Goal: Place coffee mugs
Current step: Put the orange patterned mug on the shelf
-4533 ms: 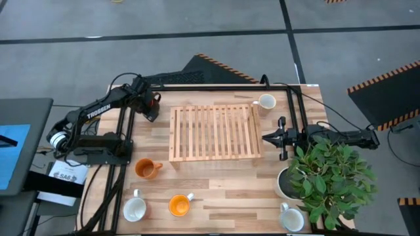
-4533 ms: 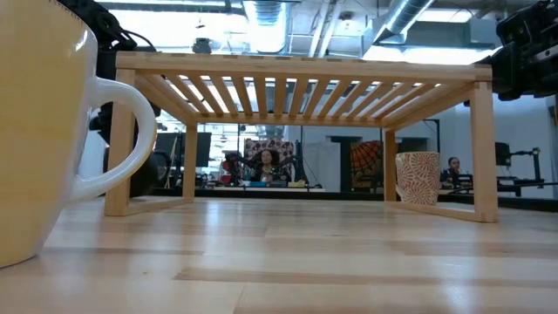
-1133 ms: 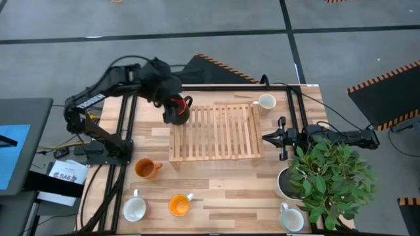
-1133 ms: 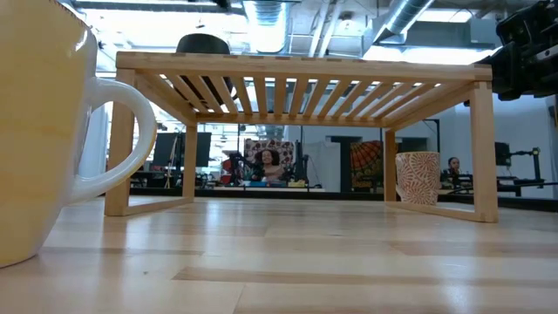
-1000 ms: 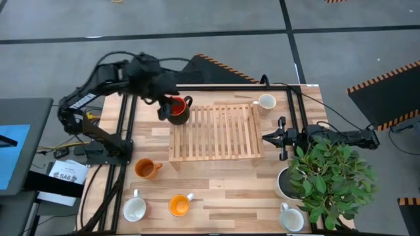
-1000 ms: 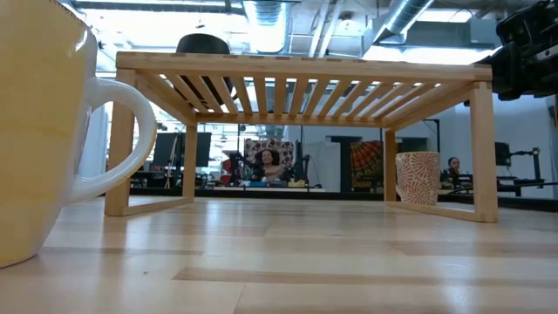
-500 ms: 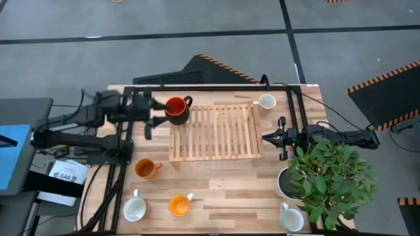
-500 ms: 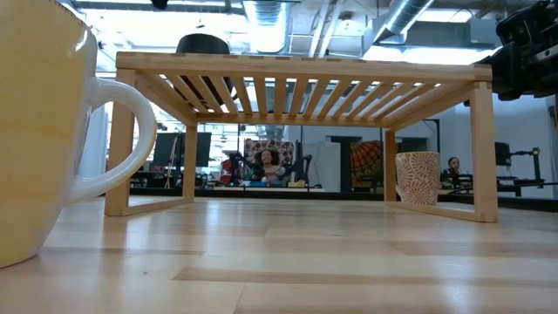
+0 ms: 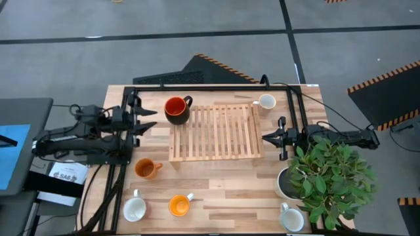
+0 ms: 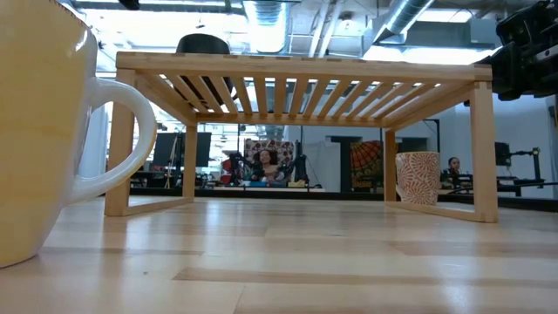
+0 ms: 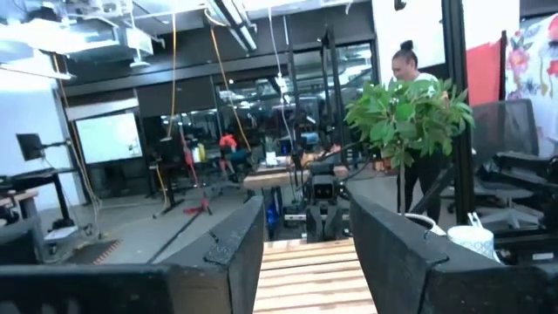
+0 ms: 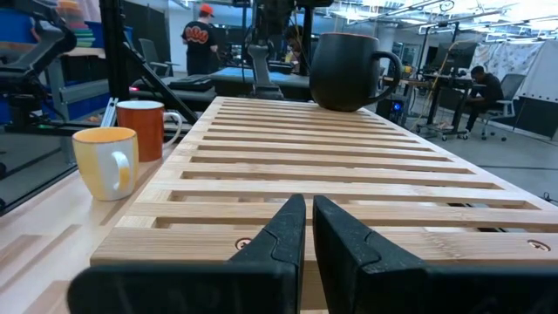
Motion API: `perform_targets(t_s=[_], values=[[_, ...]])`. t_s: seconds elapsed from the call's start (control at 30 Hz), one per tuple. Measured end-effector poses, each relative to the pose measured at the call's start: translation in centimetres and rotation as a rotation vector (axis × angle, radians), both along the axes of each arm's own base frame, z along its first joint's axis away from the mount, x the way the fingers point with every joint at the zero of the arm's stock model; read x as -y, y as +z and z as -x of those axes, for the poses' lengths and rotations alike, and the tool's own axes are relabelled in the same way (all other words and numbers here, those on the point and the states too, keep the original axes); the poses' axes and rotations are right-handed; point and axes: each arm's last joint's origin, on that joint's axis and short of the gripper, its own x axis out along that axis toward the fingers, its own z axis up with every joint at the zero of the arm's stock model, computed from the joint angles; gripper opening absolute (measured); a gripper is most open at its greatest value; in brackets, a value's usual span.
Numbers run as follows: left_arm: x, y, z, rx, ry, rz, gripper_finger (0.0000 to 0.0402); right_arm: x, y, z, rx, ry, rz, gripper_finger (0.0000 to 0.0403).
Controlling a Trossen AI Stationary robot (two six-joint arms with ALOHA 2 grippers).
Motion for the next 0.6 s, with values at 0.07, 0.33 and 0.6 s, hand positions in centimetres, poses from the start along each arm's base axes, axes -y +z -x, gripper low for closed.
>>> perform_targets(t_s=[0.07,0.33,0.6], values=[[0.01,0.01,0.06,0.003,-0.005,0.013,0.0158,0.0,-0.01,0.0,0.0,0.0,0.0,0.0053],[-0.05,-0.65,-0.35,-0.068,-0.007,0.033,0.0158,0.02,0.0,0.0,0.0,-0.002,0.0,0.0053],[-0.1,-0.75,-0.65,-0.08,-0.003,0.025,0.0158,0.02,0.01,0.0,0.0,-0.002,0.001,0.0053]])
